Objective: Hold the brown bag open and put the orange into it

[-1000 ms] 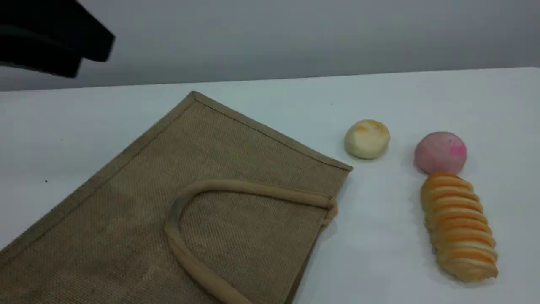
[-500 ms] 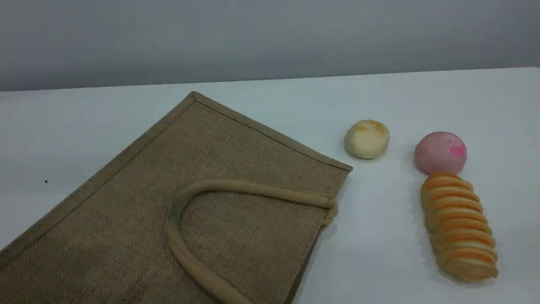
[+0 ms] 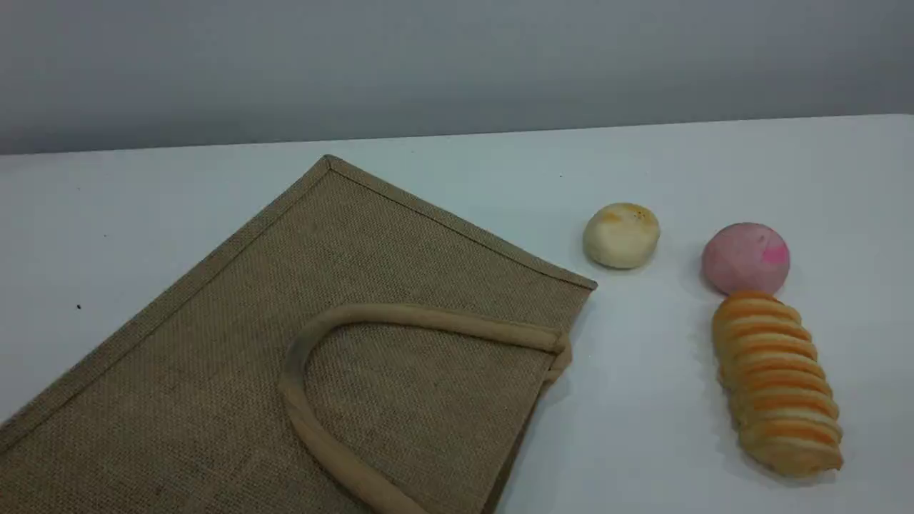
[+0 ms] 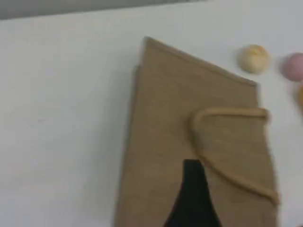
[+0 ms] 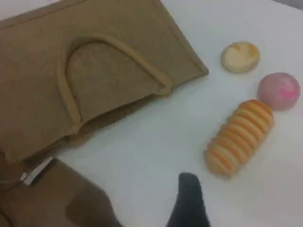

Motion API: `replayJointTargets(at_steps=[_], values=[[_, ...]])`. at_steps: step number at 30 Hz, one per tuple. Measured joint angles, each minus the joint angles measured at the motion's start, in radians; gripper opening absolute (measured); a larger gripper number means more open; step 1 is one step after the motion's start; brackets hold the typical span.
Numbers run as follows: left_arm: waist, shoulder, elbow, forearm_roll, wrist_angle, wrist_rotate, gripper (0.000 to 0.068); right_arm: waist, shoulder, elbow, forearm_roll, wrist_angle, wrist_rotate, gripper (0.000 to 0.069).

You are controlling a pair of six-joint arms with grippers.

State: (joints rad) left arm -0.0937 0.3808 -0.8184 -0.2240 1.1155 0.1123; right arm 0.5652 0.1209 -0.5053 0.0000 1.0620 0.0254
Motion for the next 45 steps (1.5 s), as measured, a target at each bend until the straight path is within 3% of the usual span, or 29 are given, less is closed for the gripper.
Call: replayJointTargets(at_steps=[6, 14, 23, 29, 39, 45], values=[[0.000, -0.111, 0.077, 0.147, -0.006, -0.095, 0.0493, 0.000, 0.000, -0.001, 0.000, 0.000, 0.000, 0.0475], [0.000, -0.188, 0.227, 0.202, -0.029, -0.100, 0.0493, 0.000, 0.000, -0.001, 0.000, 0.001, -0.002, 0.0475], [0.000, -0.235, 0.317, 0.202, -0.037, -0.099, 0.0493, -0.008, 0.000, -0.001, 0.000, 0.001, -0.002, 0.0475], [0.000, -0.235, 0.316, 0.202, -0.037, -0.099, 0.0493, -0.154, 0.000, -0.001, 0.000, 0.002, -0.001, 0.0475], [0.000, -0.235, 0.315, 0.201, -0.036, -0.099, 0.0493, -0.537, 0.000, -0.001, 0.000, 0.002, -0.001, 0.0475], [0.000, -0.235, 0.315, 0.201, -0.036, -0.099, 0.0493, -0.608, -0.061, -0.001, 0.000, 0.002, -0.001, 0.0475]])
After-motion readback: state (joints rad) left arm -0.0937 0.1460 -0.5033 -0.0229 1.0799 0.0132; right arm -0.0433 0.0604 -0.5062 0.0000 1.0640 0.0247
